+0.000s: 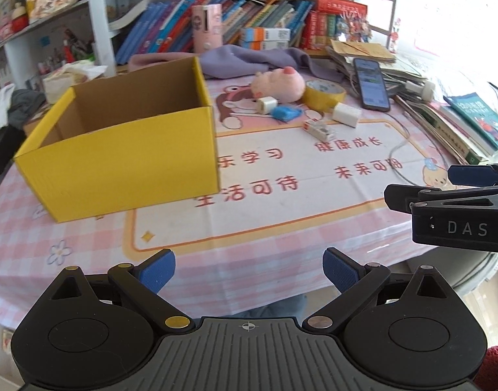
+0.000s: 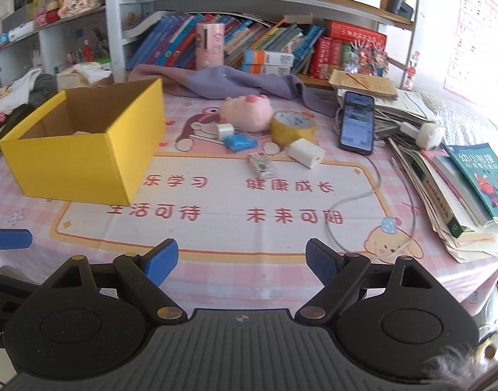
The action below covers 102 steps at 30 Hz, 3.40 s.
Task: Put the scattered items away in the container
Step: 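Move the left tool to the medicine box while the right tool approaches the white charger, then close the left tool on the medicine box while the right tool grasps the white charger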
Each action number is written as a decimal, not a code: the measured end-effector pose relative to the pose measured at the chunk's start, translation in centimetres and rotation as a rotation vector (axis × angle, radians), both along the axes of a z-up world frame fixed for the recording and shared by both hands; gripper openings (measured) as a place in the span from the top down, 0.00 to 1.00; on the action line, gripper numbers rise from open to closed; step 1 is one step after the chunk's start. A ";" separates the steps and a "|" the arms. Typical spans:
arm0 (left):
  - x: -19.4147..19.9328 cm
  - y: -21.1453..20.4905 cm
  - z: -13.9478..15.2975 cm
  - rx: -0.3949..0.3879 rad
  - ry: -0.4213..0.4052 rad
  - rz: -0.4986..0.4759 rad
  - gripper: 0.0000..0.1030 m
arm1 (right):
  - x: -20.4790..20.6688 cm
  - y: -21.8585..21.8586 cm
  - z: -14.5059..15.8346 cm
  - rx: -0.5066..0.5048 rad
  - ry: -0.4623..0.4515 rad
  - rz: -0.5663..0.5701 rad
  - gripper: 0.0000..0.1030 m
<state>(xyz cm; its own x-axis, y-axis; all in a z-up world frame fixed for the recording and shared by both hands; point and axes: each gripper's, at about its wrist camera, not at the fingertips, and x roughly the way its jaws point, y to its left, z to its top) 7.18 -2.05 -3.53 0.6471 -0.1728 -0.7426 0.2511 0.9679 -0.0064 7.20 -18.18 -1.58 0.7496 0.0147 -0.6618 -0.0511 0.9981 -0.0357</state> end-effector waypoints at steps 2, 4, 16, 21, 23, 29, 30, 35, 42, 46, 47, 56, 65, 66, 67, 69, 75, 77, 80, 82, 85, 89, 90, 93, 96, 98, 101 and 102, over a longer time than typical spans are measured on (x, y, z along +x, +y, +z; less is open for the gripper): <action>0.5 -0.7 -0.1 -0.003 0.004 -0.010 0.04 | 0.2 -0.6 -0.1 -0.002 0.005 -0.010 0.17; 0.9 -1.4 -0.2 -0.005 0.008 -0.021 0.04 | 0.5 -1.3 -0.2 -0.003 0.007 -0.021 0.17; 4.0 -5.9 -1.2 0.010 0.043 -0.063 0.04 | 3.6 -5.7 -1.3 0.014 0.045 -0.045 0.17; 6.1 -8.0 -1.5 0.016 0.053 -0.062 0.04 | 5.9 -7.5 -1.5 0.015 0.060 -0.028 0.17; 6.9 -8.8 -1.6 0.018 0.054 -0.060 0.04 | 7.0 -8.2 -1.6 0.018 0.068 -0.021 0.18; 9.4 -11.0 -1.7 0.012 0.062 -0.034 0.04 | 10.0 -10.2 -1.7 0.021 0.079 0.016 0.19; 9.7 -11.3 -1.6 0.011 0.062 -0.029 0.04 | 10.5 -10.5 -1.7 0.022 0.081 0.026 0.20; 11.6 -13.0 -1.5 0.015 0.053 0.005 0.04 | 13.1 -12.0 -1.8 0.030 0.089 0.088 0.21; 14.2 -15.1 -1.7 0.028 0.045 0.058 0.04 | 17.0 -14.3 -2.4 0.056 0.098 0.144 0.22; 15.6 -16.1 -2.0 0.035 0.047 0.077 0.04 | 19.3 -15.3 -2.9 0.068 0.115 0.180 0.26; 16.0 -16.3 -2.1 0.034 0.045 0.080 0.04 | 19.8 -15.4 -3.0 0.069 0.116 0.190 0.27; 18.9 -17.7 -3.1 0.043 0.057 0.097 0.06 | 24.2 -16.3 -3.7 0.077 0.131 0.266 0.30; 21.2 -18.5 -4.2 0.057 0.073 0.098 0.12 | 27.5 -15.8 -4.9 0.086 0.163 0.336 0.37; 21.4 -18.6 -4.4 0.061 0.080 0.097 0.12 | 27.9 -15.7 -5.0 0.086 0.173 0.342 0.38; 21.6 -18.7 -4.6 0.066 0.083 0.096 0.12 | 28.2 -15.6 -5.2 0.088 0.182 0.349 0.40; 22.0 -19.0 -5.0 0.082 0.077 0.098 0.13 | 28.7 -15.3 -5.4 0.083 0.183 0.366 0.40; 23.4 -19.2 -5.8 0.097 0.078 0.133 0.26 | 30.4 -14.6 -6.3 0.044 0.205 0.397 0.40; 23.8 -19.1 -6.1 0.088 0.093 0.150 0.34 | 30.8 -14.4 -6.5 0.035 0.207 0.409 0.40; 24.0 -18.4 -6.4 0.039 0.112 0.184 0.44 | 31.2 -14.2 -6.8 0.027 0.216 0.425 0.40; 24.0 -18.3 -6.4 0.040 0.106 0.194 0.49 | 31.4 -14.1 -7.0 0.023 0.220 0.436 0.40; 24.0 -18.1 -6.4 0.038 0.105 0.202 0.54 | 31.6 -13.8 -7.3 0.020 0.232 0.450 0.40; 24.0 -18.1 -6.4 0.042 0.104 0.199 0.55 | 31.9 -13.5 -7.5 0.015 0.239 0.466 0.40; 24.0 -18.1 -6.4 0.046 0.103 0.195 0.56 | 32.0 -13.4 -7.5 0.011 0.241 0.470 0.40; 24.1 -18.2 -6.3 0.055 0.103 0.178 0.69 | 32.3 -13.2 -7.8 0.002 0.256 0.467 0.41; 24.1 -18.1 -6.2 0.053 0.107 0.174 0.72 | 32.5 -13.1 -8.0 -0.007 0.258 0.465 0.43; 24.1 -17.9 -6.2 0.044 0.113 0.174 0.73 | 32.4 -13.0 -7.9 -0.018 0.251 0.483 0.54; 24.0 -17.4 -6.0 0.018 0.129 0.181 0.73 | 32.2 -13.0 -7.7 -0.016 0.251 0.499 0.58; 23.8 -17.2 -5.9 0.011 0.130 0.185 0.73 | 32.0 -13.1 -7.6 -0.006 0.250 0.495 0.59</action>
<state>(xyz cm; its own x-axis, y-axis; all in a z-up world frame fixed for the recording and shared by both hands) 31.02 -19.26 -9.38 0.5653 -0.0517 -0.8233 0.0674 0.9976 -0.0164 39.22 -31.30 -9.21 0.4743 0.3206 -0.8199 -0.5216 0.8526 0.0316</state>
